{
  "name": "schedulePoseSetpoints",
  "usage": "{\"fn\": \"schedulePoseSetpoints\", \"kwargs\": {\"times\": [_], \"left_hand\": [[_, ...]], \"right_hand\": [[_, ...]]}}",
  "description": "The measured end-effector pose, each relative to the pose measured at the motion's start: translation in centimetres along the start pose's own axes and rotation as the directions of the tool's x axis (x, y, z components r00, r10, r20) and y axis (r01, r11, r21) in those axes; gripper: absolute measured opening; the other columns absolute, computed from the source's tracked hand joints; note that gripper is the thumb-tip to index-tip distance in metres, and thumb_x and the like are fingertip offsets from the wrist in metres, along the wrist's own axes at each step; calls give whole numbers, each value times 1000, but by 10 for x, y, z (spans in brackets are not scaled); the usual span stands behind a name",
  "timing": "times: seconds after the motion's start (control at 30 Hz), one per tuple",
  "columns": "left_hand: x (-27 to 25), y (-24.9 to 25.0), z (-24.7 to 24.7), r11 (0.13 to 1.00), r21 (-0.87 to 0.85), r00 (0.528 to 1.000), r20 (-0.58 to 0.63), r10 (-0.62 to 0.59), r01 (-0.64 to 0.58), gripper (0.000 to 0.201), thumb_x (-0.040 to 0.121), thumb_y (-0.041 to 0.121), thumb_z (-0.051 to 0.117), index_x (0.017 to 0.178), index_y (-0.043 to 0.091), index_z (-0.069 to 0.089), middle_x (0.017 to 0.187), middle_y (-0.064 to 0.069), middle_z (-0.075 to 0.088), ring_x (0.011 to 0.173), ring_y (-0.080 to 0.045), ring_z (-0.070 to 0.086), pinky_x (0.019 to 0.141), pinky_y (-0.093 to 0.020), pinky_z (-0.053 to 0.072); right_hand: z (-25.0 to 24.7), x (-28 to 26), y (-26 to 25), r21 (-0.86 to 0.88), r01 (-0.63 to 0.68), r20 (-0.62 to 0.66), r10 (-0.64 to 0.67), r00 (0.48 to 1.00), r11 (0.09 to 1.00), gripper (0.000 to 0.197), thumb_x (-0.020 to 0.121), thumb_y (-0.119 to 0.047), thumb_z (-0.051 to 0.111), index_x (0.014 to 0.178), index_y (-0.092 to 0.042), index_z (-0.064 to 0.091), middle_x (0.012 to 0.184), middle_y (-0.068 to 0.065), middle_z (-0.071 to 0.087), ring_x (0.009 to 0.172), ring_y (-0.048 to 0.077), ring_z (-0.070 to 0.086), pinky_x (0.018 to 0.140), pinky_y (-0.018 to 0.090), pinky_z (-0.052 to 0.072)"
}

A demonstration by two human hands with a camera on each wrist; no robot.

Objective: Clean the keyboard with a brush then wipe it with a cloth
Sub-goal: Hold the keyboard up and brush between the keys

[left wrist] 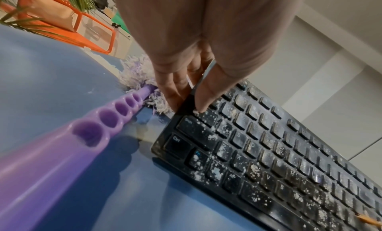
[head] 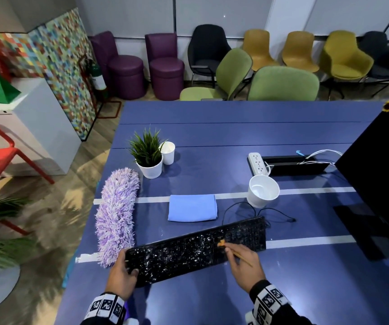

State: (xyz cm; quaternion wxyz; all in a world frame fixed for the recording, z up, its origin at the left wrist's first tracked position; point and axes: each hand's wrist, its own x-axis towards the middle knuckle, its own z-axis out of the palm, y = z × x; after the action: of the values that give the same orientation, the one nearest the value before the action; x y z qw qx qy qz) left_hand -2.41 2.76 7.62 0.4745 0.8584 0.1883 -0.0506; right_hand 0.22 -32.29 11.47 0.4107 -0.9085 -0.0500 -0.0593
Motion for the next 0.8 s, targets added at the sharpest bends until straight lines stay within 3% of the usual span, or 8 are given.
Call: {"fn": "schedulePoseSetpoints", "kwargs": {"times": [0.07, 0.13, 0.2, 0.27, 0.5, 0.6, 0.7, 0.8], "left_hand": [[1, 0, 0, 1000, 1, 1000, -2, -3, 3, 63, 76, -15, 63, 115, 30, 42, 95, -8, 70, 78, -20, 70, 80, -33, 54], [1, 2, 1, 1000, 4, 1000, -8, -5, 5, 63, 76, -15, 63, 115, 29, 42, 94, -8, 70, 78, -21, 70, 81, -33, 53], [1, 5, 0, 1000, 5, 1000, -18, 5, -5, 61, 76, -15, 63, 114, 27, 43, 94, -9, 70, 76, -22, 69, 81, -32, 52], [0, 4, 0, 1000, 19, 999, -28, 14, -14, 59, 75, -17, 63, 112, 24, 43, 93, -11, 69, 73, -23, 68, 80, -29, 50], [6, -2, 1, 1000, 27, 1000, -14, 0, 1, 57, 75, -16, 65, 121, 11, 46, 93, -13, 69, 74, -25, 67, 75, -27, 51], [7, -2, 1, 1000, 14, 1000, 5, 9, -9, 59, 76, -15, 65, 120, 19, 45, 94, -11, 70, 77, -22, 69, 77, -26, 52], [7, -6, 0, 1000, 6, 1000, 6, 13, -13, 60, 75, -17, 64, 115, 23, 43, 94, -10, 69, 77, -22, 69, 71, -15, 52], [7, -6, 2, 1000, -9, 1000, 8, 14, -14, 58, 75, -20, 63, 114, 19, 45, 93, -12, 69, 79, -26, 69, 63, 1, 46]], "right_hand": [[0, -2, 4, -7, 19, 82, -18, 996, 1000, 30, 92, -41, 51, 105, -24, 72, 88, -4, 70, 76, -3, 61, 68, 9, 51], [-2, 0, 9, -14, -28, 11, 28, 1000, 1000, 21, 92, -31, 56, 104, -24, 72, 88, -3, 69, 78, -3, 61, 69, 7, 50], [-4, 1, 12, 9, -56, -16, 56, 998, 998, 40, 90, -52, 47, 101, -24, 73, 88, -3, 70, 76, -1, 63, 69, 12, 53], [-4, 0, 11, 31, -29, 68, 27, 997, 999, 61, 86, -67, 35, 101, -22, 73, 90, -4, 71, 78, -1, 65, 72, 16, 55], [1, 14, -17, 15, 4, 125, -6, 992, 1000, 22, 92, -31, 57, 103, -21, 73, 94, -9, 69, 83, -4, 63, 77, 11, 51], [-5, 21, -12, -6, -59, -39, 59, 998, 998, 15, 86, -5, 64, 92, -13, 75, 84, -6, 67, 70, 1, 63, 71, -1, 45], [-8, 21, -8, -41, -26, 37, 27, 999, 999, 16, 89, -11, 61, 97, -14, 74, 88, -1, 70, 73, 0, 62, 71, -4, 41], [-10, 21, -9, -15, -26, 79, 27, 997, 1000, 18, 91, -17, 58, 102, -18, 73, 93, -3, 70, 80, -2, 64, 76, 9, 51]]}}
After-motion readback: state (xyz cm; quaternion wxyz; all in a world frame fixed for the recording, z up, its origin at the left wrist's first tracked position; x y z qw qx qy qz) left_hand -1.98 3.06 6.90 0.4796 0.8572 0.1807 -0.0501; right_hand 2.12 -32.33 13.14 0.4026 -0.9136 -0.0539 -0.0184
